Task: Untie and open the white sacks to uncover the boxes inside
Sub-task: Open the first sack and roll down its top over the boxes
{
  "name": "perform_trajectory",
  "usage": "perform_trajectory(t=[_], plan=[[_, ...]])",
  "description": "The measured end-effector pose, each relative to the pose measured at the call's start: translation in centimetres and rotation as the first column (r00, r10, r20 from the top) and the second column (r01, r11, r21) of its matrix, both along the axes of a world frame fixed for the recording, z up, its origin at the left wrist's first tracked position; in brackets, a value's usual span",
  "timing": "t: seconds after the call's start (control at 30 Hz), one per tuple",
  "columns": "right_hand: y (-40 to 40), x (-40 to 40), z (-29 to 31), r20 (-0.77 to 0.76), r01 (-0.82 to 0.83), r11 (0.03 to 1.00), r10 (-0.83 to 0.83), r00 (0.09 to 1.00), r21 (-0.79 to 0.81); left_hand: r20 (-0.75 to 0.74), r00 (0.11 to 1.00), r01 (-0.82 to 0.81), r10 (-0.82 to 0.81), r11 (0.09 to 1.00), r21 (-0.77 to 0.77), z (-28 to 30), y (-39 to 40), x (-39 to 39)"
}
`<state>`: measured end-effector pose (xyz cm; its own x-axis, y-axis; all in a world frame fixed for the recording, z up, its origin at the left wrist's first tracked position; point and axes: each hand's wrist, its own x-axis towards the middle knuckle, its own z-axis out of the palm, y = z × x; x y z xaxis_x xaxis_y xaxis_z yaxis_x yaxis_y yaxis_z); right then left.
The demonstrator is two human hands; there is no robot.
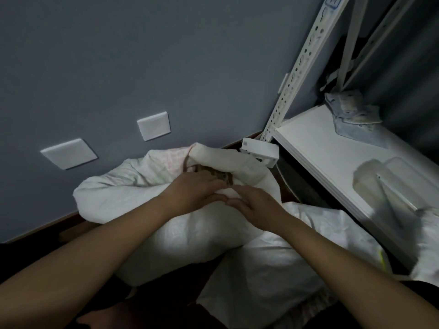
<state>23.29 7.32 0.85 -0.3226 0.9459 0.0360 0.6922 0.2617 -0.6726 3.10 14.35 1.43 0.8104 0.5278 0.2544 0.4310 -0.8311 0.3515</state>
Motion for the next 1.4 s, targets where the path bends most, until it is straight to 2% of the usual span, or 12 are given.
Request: perform_trajectory(t=[0.17, 0.4, 0.47, 0.57, 0.63, 0.7, 0.87, 1.0, 1.13, 1.23, 1.3, 1.4], plan=[[-0.3, -0.2, -0.6, 0.282, -0.039, 0.882, -0.108, 0.953, 0.470, -0.123, 0.991, -0.119, 0.061, 0.825, -0.552, 0.9, 0.3, -1.5], [-1.8, -0.1, -1.8, 0.580, -0.354, 0.623, -0.202, 0.789, 0.698, -0.281, 0.957, -0.157, -0.066, 0.697, -0.699, 2.1, -0.3, -0.5], [-2.1, 0.3, -2.1, 0.574, -0.357, 0.653, -0.147, 0.806, 0.668, -0.292, 0.954, -0.158, -0.067, 0.715, -0.681, 1.8, -0.3, -0.3], [-2.6, 0.1, -0.8, 0.297, -0.094, 0.964, 0.016, 0.955, 0.250, -0.224, 0.974, -0.090, -0.030, 0.857, -0.508, 2.0, -1.5, -0.3], [-2.7, -0.5, -0.3, 0.051, 0.048, 0.995, -0.044, 0.998, -0.085, -0.169, 0.984, -0.012, -0.047, 0.944, -0.330, 1.3, -2.0, -0.3], [-2.6, -1.1, -0.5, -0.002, 0.098, 0.989, -0.099, 0.995, -0.114, -0.185, 0.978, 0.045, -0.097, 0.964, -0.264, 1.0, -2.3, -0.1], [-3.3, -2.0, -1.0, 0.006, 0.187, 0.944, -0.196, 0.981, 0.271, -0.213, 0.977, -0.138, 0.025, 0.837, -0.530, 1.0, -1.6, -1.7], [-3.7, -2.0, -2.5, 0.355, -0.086, 0.744, -0.211, 0.911, 0.662, -0.169, 0.984, -0.146, 0.050, 0.767, -0.625, 0.4, -1.8, -2.2], [-4.1, -1.7, -2.3, 0.401, -0.088, 0.871, -0.131, 0.907, 0.484, -0.096, 0.995, -0.046, 0.016, 0.947, -0.317, -0.5, -2.5, -2.2], [-4.6, -3.0, -1.0, 0.071, 0.141, 0.989, -0.139, 0.988, -0.033, -0.140, 0.988, 0.071, -0.063, 0.996, 0.050, -0.8, -3.1, -1.6], [-4.6, -4.0, -1.1, -0.017, 0.153, 0.977, -0.157, 0.987, -0.150, -0.128, 0.990, 0.090, -0.063, 0.972, 0.219, -0.9, -3.7, -1.3], [-4.5, -4.5, -1.7, -0.145, 0.267, 0.950, -0.290, 0.946, -0.162, -0.009, 0.980, -0.192, 0.199, 0.958, 0.211, -1.2, -4.7, -2.3]])
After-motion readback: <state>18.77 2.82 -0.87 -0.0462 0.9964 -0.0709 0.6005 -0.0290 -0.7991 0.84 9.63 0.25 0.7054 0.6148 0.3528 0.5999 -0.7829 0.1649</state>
